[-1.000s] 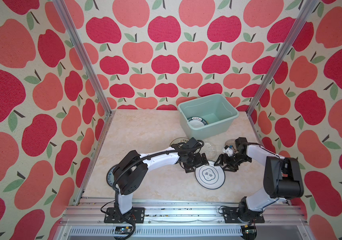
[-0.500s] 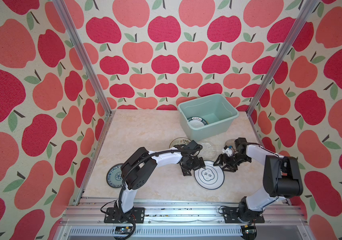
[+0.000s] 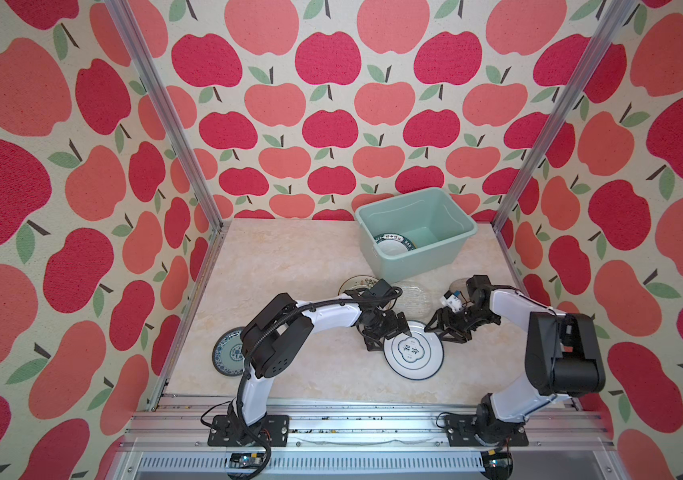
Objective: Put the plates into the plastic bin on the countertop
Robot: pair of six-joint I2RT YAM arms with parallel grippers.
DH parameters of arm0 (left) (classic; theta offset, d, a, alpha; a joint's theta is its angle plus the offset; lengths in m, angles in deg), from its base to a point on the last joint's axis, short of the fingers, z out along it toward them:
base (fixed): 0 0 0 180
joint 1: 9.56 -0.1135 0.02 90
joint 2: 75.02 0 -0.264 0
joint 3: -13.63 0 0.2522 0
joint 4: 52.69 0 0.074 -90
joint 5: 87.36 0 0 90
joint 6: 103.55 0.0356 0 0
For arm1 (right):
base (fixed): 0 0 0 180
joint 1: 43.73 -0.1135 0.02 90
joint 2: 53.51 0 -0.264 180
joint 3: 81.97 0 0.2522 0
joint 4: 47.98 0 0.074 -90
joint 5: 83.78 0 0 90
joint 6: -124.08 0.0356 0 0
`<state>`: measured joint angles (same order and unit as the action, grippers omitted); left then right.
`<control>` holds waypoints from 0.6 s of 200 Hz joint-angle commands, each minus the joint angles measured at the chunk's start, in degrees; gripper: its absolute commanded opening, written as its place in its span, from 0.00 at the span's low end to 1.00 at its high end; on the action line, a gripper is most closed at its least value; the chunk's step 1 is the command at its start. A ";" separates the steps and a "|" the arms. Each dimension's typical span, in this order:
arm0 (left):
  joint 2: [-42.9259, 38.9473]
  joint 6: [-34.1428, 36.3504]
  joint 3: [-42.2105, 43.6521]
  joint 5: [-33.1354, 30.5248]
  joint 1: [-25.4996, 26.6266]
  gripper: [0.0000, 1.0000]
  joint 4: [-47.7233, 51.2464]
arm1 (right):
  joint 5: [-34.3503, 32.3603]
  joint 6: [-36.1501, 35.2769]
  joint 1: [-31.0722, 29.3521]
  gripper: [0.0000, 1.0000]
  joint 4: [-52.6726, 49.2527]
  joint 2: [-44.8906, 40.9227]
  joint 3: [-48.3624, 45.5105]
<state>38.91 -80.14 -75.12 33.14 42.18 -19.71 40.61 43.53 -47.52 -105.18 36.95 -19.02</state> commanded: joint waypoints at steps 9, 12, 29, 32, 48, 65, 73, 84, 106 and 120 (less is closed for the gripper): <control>0.03 -0.99 2.02 -0.95 0.20 0.97 -3.18 | 7.22 2.41 -2.77 0.59 -2.53 -4.38 -1.13; -0.01 -1.00 2.10 -0.97 0.20 0.97 -3.14 | 7.26 2.63 -2.92 0.58 -2.49 -4.72 -1.24; -0.36 -1.04 2.29 -1.30 0.20 0.97 -3.23 | 7.51 3.35 -3.90 0.56 -2.42 -6.69 -1.67; -0.37 -1.01 2.29 -1.32 0.20 0.97 -3.17 | 7.61 3.49 -4.02 0.55 -2.36 -6.95 -1.72; -0.64 -1.09 2.46 -1.50 0.20 0.97 -3.16 | 7.93 4.05 -4.94 0.52 -2.61 -8.28 -2.02; -0.98 -1.18 2.77 -1.77 0.20 0.97 -3.26 | 8.06 4.67 -6.01 0.47 -2.48 -9.39 -2.16; -1.14 -1.26 2.95 -1.90 0.20 0.97 -3.23 | 8.15 4.85 -6.52 0.45 -2.46 -9.80 -2.26; -1.41 -1.35 3.15 -2.11 0.20 0.97 -3.31 | 8.19 5.23 -7.18 0.42 -2.31 -10.18 -2.44; -1.90 -1.53 3.52 -2.47 0.11 0.97 -3.24 | 8.24 5.87 -8.14 0.34 -2.26 -10.73 -2.54; -2.14 -1.62 3.70 -2.70 0.11 0.97 -3.28 | 8.18 6.25 -8.58 0.30 -2.23 -11.36 -2.50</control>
<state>37.49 -81.10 -72.78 32.93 42.03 -22.14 46.08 48.32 -55.02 -106.16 27.39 -21.01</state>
